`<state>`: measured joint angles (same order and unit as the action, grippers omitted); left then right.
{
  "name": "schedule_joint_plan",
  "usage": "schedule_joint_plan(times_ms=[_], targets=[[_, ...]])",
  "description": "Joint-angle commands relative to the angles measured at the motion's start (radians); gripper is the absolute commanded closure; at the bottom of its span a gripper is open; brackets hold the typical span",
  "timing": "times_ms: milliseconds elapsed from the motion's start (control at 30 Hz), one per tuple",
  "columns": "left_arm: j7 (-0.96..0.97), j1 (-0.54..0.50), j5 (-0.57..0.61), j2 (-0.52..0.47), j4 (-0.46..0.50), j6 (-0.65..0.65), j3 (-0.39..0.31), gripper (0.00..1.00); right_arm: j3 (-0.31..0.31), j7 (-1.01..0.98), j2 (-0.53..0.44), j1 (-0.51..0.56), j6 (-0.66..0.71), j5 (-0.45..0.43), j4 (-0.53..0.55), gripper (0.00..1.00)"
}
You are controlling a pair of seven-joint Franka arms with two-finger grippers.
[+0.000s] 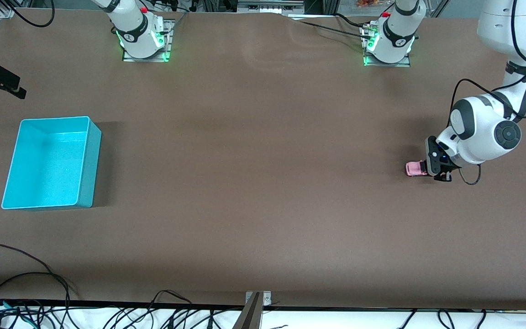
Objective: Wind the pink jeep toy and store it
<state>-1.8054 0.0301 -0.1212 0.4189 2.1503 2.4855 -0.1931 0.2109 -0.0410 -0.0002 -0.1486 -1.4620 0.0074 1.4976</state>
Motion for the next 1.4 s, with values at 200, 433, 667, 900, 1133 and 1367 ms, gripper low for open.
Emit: schedule_joint_plan(times_ms=[200, 433, 667, 900, 1133, 1367], targets=[[-0.133, -0.032, -0.017, 0.107, -0.006, 0.026, -0.055, 1.0, -0.002, 0.006, -0.009, -0.002, 0.009, 0.002, -0.01, 0.0], [-0.224, -0.061, -0.017, 0.124, -0.009, 0.053, -0.097, 1.0, -0.004, 0.006, -0.009, -0.002, 0.011, 0.002, -0.01, 0.0], [-0.331, -0.091, -0.018, 0.126, -0.01, 0.055, -0.138, 1.0, -0.002, 0.006, -0.009, -0.002, 0.011, -0.003, -0.01, 0.0], [-0.341, -0.09, -0.031, 0.127, -0.013, 0.055, -0.143, 1.0, -0.002, 0.004, -0.009, -0.003, 0.011, -0.003, -0.01, 0.0], [-0.333, -0.087, -0.043, 0.126, -0.015, 0.055, -0.143, 0.6, -0.001, 0.001, -0.009, -0.002, 0.014, -0.006, -0.01, 0.0], [-0.335, -0.085, -0.048, 0.118, -0.063, 0.043, -0.141, 0.0, 0.001, -0.003, -0.009, -0.002, 0.017, -0.007, -0.01, 0.0]])
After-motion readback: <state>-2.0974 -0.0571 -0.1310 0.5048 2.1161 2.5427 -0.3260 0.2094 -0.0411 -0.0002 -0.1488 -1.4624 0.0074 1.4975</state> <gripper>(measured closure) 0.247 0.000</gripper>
